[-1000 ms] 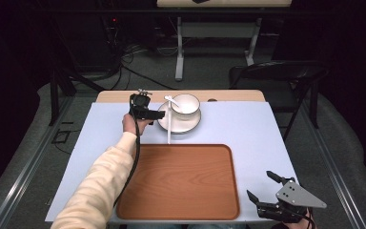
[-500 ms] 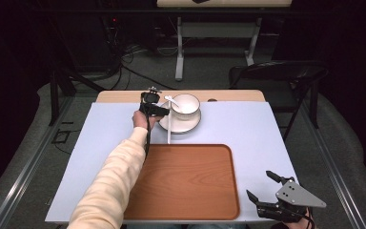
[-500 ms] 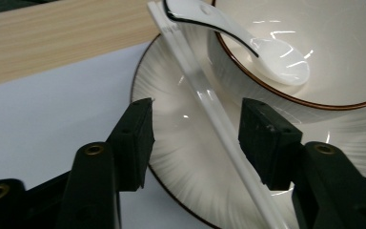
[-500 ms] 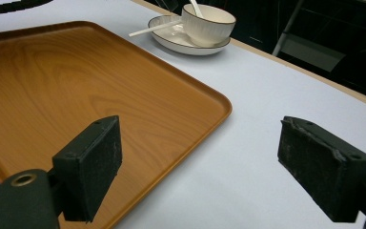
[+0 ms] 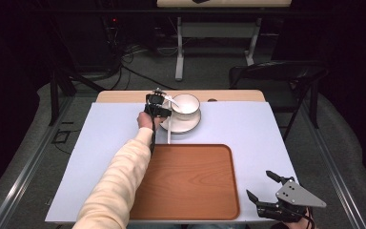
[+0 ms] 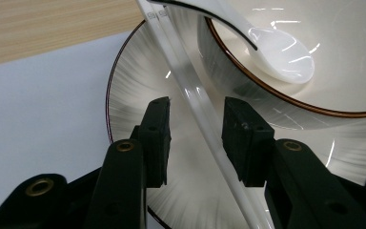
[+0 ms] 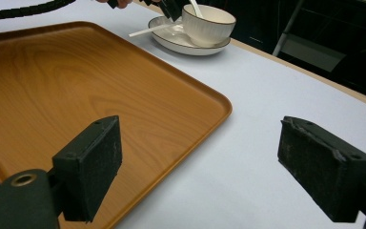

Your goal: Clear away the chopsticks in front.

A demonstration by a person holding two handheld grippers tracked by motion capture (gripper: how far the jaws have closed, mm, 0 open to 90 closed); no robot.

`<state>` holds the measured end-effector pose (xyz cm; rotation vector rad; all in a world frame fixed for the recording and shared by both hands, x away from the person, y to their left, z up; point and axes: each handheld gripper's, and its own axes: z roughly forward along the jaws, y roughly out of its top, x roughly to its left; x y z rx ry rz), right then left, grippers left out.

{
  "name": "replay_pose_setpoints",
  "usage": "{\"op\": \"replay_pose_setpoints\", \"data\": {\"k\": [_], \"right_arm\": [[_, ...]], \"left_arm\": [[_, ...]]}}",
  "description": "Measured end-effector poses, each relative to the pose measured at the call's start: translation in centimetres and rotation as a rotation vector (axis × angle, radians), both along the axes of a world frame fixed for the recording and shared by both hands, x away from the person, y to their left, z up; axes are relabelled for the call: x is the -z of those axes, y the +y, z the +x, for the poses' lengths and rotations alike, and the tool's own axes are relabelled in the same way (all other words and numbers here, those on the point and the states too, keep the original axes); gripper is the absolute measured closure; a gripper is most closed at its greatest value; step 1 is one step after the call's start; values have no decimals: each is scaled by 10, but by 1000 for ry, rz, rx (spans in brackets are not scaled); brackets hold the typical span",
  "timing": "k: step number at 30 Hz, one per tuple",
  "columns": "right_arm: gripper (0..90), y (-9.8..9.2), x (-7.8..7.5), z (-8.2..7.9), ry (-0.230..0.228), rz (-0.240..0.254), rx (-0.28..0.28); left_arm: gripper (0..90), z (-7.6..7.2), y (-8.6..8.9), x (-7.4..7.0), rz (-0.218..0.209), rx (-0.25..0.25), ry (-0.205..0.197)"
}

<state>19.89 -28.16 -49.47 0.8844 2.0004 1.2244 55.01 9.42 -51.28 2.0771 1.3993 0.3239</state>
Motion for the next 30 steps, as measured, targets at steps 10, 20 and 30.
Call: {"op": "replay_pose_setpoints", "data": {"k": [10, 20, 30], "right_arm": [[143, 0, 0, 0, -3, 1, 1], [143, 0, 0, 0, -2, 0, 1], [143, 0, 0, 0, -7, 3, 1]], "left_arm": [[683, 3, -1, 8, -12, -57, 26], [758, 6, 5, 14, -27, -112, 73], [838, 8, 11, 15, -19, -141, 81]]}}
